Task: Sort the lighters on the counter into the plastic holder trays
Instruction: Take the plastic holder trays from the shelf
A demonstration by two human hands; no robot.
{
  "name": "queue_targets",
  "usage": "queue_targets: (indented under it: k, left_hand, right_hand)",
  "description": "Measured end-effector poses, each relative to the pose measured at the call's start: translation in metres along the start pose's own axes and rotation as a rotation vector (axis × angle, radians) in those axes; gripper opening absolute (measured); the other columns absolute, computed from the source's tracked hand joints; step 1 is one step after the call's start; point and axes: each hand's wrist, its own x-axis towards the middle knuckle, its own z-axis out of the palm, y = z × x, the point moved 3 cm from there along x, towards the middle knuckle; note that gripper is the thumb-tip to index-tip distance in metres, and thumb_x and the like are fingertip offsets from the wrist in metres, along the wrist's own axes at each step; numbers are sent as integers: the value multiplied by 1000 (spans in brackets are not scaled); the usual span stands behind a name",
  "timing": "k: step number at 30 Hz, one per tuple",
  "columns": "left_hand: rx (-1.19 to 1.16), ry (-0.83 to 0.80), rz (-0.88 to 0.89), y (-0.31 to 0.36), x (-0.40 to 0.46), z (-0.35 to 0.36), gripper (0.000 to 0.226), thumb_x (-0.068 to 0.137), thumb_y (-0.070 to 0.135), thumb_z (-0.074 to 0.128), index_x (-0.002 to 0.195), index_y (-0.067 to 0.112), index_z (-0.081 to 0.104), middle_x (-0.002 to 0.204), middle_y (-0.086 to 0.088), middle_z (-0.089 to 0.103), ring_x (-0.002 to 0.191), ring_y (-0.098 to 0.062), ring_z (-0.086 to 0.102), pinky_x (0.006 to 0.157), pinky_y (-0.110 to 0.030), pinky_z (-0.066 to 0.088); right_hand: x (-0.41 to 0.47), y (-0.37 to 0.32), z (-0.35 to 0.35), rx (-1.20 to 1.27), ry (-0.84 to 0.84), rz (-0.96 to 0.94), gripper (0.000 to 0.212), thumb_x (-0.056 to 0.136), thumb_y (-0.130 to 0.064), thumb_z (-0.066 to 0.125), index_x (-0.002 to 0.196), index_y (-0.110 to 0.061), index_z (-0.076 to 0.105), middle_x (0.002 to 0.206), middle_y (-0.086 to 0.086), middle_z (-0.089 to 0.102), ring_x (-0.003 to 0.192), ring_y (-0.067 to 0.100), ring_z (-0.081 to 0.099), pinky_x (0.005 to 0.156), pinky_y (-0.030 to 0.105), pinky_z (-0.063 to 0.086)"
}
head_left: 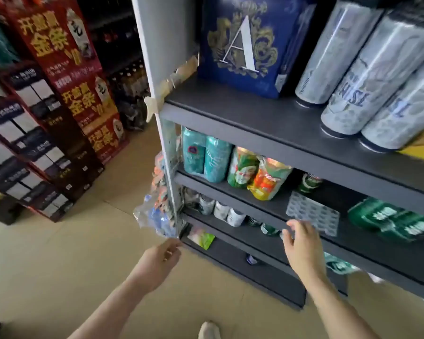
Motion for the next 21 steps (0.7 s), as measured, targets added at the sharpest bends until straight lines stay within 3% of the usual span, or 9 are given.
queue_targets:
  k: [2,4,6,9,12,15,17,21]
  left_hand:
    - [70,-13,112,28,20,5,13,90,22,52,101,28,56,86,7,63,78,-12,58,70,-17,43]
    - [102,-31,182,51,34,9,12,90,23,52,101,24,57,87,7,63,79,-14,59,74,-25,46]
    - [97,-50,229,68,41,16,12,90,24,51,101,26,56,87,6,63,79,-15,59,74,-25,47]
    - [106,-37,263,80,46,22,18,90,22,51,107,22,58,91,1,63,84,-18,60,76,-27,48]
    - [129,-39,252,82,43,25,21,90,22,51,111,20,57,94,0,63,86,-18,60,77,-26,47]
    - [149,-52,231,80,38,26,22,91,21,50,111,18,57,92,2,62,83,-16,58,76,-25,46]
    - [138,-27,220,76,33,23,18,91,19,50,107,19,58,88,5,61,80,-13,57,73,-22,44]
    - [117,68,119,60,21,15,18,90,19,51,106,21,59,82,19,55,75,-2,54,62,-4,37]
  right_hand:
    - [19,13,-4,-120,-10,27,31,85,-21,60,113,-7,55,109,17,61,98,37,56,78,44,49]
    - [33,28,-6,-241,-157,124,49,89,-32,54,131,-10,41,132,18,48,120,37,45,95,45,40]
    - [36,39,0,-321,-280,143,56,90,-39,49,138,-16,30,144,15,34,130,35,34,103,44,33]
    - [32,45,3,-399,-323,91,57,90,-39,49,140,-21,27,147,13,25,131,36,29,105,44,31]
    - [29,43,7,-386,-278,42,50,83,-30,63,128,-20,43,138,13,38,123,37,39,99,46,37]
    - [23,40,11,-455,-217,-92,44,61,-11,82,98,-15,59,110,17,59,91,40,58,74,45,50]
    - [21,38,7,-546,-144,-177,40,55,-2,81,87,-14,61,93,15,64,70,35,60,61,38,50]
    - [18,15,4,-571,-5,-409,28,60,0,68,78,-16,54,72,5,60,54,25,55,57,31,44]
